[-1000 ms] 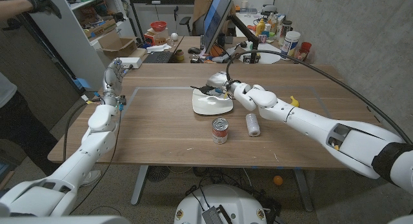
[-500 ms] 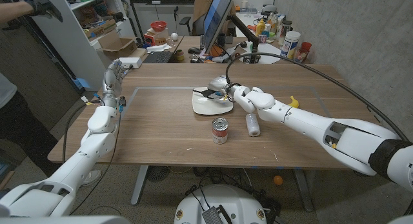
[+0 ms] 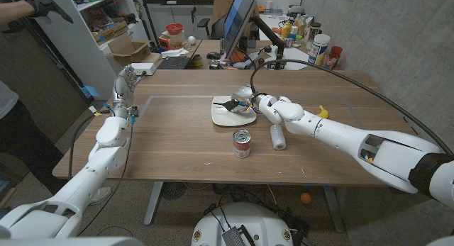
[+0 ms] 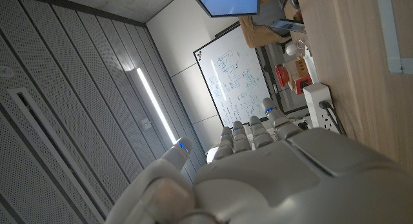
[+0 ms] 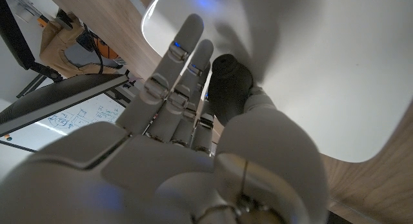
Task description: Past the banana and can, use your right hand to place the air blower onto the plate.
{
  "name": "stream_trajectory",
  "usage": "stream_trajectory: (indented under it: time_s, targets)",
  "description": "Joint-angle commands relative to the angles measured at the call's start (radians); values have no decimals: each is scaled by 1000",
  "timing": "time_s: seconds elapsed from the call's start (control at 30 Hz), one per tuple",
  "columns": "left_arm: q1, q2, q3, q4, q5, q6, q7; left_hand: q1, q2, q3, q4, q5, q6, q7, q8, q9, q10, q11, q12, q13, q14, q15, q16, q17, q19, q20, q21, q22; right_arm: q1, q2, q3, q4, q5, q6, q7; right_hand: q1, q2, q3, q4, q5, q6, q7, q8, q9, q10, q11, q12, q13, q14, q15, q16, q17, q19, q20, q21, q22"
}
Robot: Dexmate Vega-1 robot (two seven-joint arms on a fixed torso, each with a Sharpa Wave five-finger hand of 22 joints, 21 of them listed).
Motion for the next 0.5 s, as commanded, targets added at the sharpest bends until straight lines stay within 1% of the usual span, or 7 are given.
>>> stream_trajectory:
  time_s: [0.03, 0.07, 0.17, 0.2, 0.23, 0.3, 0.5]
  targets:
    - [13, 4, -4, -20, 1, 1, 2, -5, 95, -7, 1, 4, 0, 8, 2, 3, -1, 3, 3, 2, 0, 6, 4, 3, 7, -1, -3, 5, -8, -30, 3, -53, -10, -20, 49, -36, -29, -38, 18, 21, -119, -27, -88, -36, -86, 5, -61, -36, -52, -28, -8, -48, -5, 29, -9, -2]
    - [14, 4, -4, -21, 1, 1, 2, -5, 95, -7, 1, 4, -1, 8, 2, 3, -1, 4, 3, 2, 0, 6, 4, 3, 7, -1, -3, 5, -9, -33, 4, -58, -14, -21, 50, -38, -31, -43, 20, 26, -141, -28, -103, -44, -113, 1, -81, -44, -57, -29, -5, -57, -8, 38, -13, -2]
    - [17, 5, -6, -25, 1, 1, 3, -5, 95, -7, 1, 4, -1, 9, 2, 3, -2, 5, 3, 2, 0, 5, 4, 3, 7, -2, -3, 5, -11, -39, 8, -71, -18, -22, 58, -46, -41, -57, 26, 33, -158, -29, -121, -57, -139, -1, -109, -59, -86, -22, -6, -76, -16, 54, -23, -4]
    - [18, 5, -6, -26, 1, 0, 3, -5, 95, -7, 1, 4, -1, 9, 2, 3, -1, 5, 3, 2, 1, 5, 4, 3, 7, -2, -3, 5, -13, -41, 8, -75, -23, -27, 61, -51, -48, -65, 28, 36, -170, -35, -131, -64, -151, 0, -124, -66, -109, -16, -9, -86, -27, 64, -31, -5]
    - [18, 5, -6, -27, 2, 0, 5, -5, 95, -7, 1, 4, -1, 9, 2, 3, -1, 5, 3, 2, 1, 5, 4, 3, 7, -1, -3, 5, -13, -42, 8, -78, -28, -28, 61, -51, -49, -69, 30, 40, -183, -38, -140, -68, -168, -10, -139, -73, -125, -15, -8, -93, -34, 74, -37, -6]
    - [19, 5, -7, -28, 0, 1, 4, -5, 96, -7, 1, 4, -2, 9, 2, 3, -1, 3, 3, 2, 1, 5, 4, 3, 8, -1, -4, 5, -16, -45, 10, -83, -31, -28, 62, -50, -54, -80, 33, 50, -206, -42, -158, -78, -213, -18, -182, -91, -196, -6, -12, -114, -59, 91, -59, -9]
    - [21, 5, -7, -29, 0, 3, 3, -5, 96, -7, 0, 4, -3, 8, 2, 3, -1, 3, 3, 2, 1, 5, 4, 3, 8, -2, -4, 5, -22, -51, 17, -95, -45, -34, 61, -55, -66, -104, 40, 63, -229, -51, -177, -87, -279, -47, -250, -123, -306, 15, -12, -150, -109, 130, -105, -13]
